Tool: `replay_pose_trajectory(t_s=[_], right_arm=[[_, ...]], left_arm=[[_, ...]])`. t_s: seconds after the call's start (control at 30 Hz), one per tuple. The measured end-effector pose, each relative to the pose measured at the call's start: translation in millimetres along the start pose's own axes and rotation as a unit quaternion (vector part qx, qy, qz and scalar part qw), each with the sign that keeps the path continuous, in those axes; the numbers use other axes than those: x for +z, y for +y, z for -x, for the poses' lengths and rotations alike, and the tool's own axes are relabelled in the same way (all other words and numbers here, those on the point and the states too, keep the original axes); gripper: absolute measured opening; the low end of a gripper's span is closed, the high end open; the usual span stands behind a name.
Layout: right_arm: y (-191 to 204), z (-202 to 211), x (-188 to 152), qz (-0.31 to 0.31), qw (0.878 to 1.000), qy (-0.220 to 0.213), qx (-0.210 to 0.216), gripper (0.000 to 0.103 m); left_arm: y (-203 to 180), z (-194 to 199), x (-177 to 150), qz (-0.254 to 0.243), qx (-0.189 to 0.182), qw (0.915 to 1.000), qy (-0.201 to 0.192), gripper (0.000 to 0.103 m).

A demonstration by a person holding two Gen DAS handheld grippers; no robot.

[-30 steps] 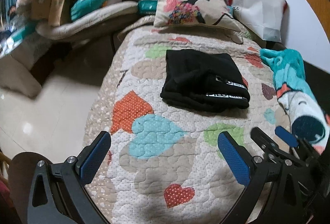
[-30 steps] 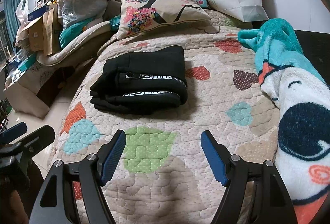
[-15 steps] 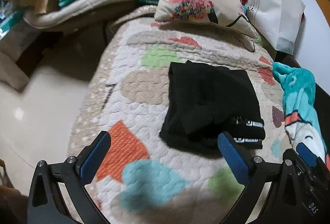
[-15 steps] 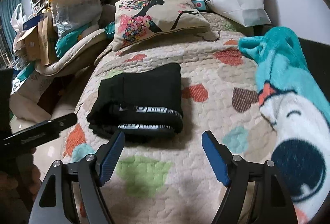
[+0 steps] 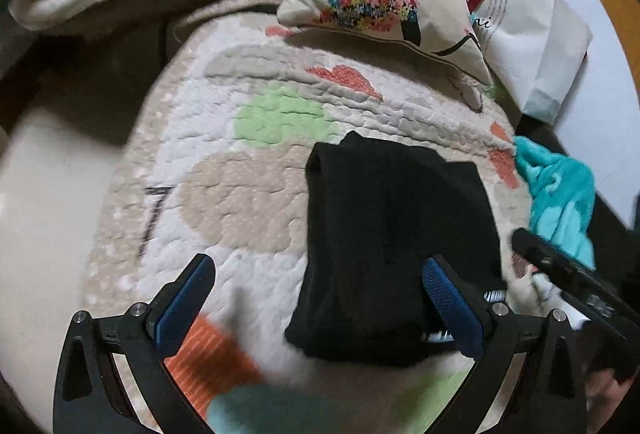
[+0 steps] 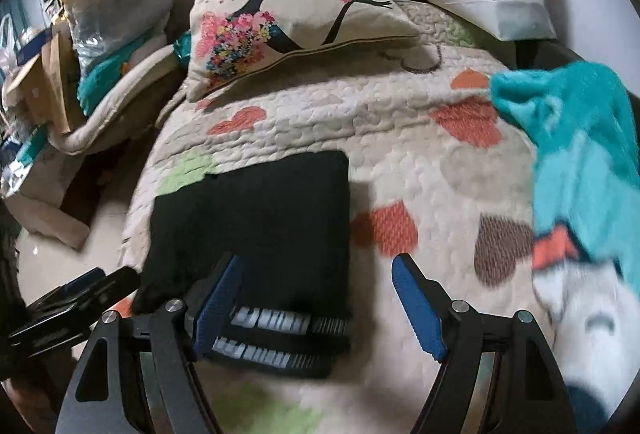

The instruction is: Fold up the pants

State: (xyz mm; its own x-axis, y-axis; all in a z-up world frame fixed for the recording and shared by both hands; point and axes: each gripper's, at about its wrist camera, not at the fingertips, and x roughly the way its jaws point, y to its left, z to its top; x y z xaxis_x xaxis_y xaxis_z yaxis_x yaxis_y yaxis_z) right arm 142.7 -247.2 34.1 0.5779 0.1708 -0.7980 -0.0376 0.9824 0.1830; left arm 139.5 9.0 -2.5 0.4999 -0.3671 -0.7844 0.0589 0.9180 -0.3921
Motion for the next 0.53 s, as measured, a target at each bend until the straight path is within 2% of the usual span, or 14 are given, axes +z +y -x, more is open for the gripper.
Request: replay_pose_trajectory(t_s=[0.13, 0.23, 0.27, 0.3, 0.33, 0.37, 0.4, 0.53], right_arm=[[-11.0, -40.9, 13.3, -0.015, 0.998, 0.044, 0.041, 0.082], [-19.6, -71.7, 15.6, -0.039, 0.993, 0.072, 0.084, 0.082], [-21.3, -77.3, 15.4, -0.048, 0.991, 0.076, 0.101, 0.08], [-22.1, -81.7, 15.4, -0.059, 0.987, 0.079, 0.124, 0.063], [-19.7, -82.6, 15.7, -0.06, 0.986, 0.08, 0.131, 0.055], [-16.9, -80.9, 17.9, -0.053, 0.988, 0.076, 0.125, 0.048], [-12.6, -77.5, 20.9, -0.042, 0.989, 0.069, 0.122, 0.034], [-5.3, -68.0, 33.7, -0.022, 0.992, 0.051, 0.11, 0.029]], left_arm=[[6.8, -40.2, 10.8, 0.019, -0.042, 0.9981, 0.042, 0.103], [-8.1, -48.8, 10.8, -0.013, -0.022, 0.9993, 0.029, 0.103], [-18.8, -50.6, 10.9, -0.04, -0.026, 0.9982, 0.035, 0.093], [-24.9, -50.3, 10.5, -0.052, -0.025, 0.9978, 0.033, 0.08], [-32.5, -50.7, 9.7, -0.065, -0.022, 0.9971, 0.034, 0.064], [-37.3, -50.9, 9.6, -0.074, -0.009, 0.9968, 0.03, 0.064], [-39.4, -51.2, 10.1, -0.075, -0.005, 0.9968, 0.026, 0.064], [-36.8, -59.2, 21.7, -0.048, -0.014, 0.9983, 0.03, 0.065]])
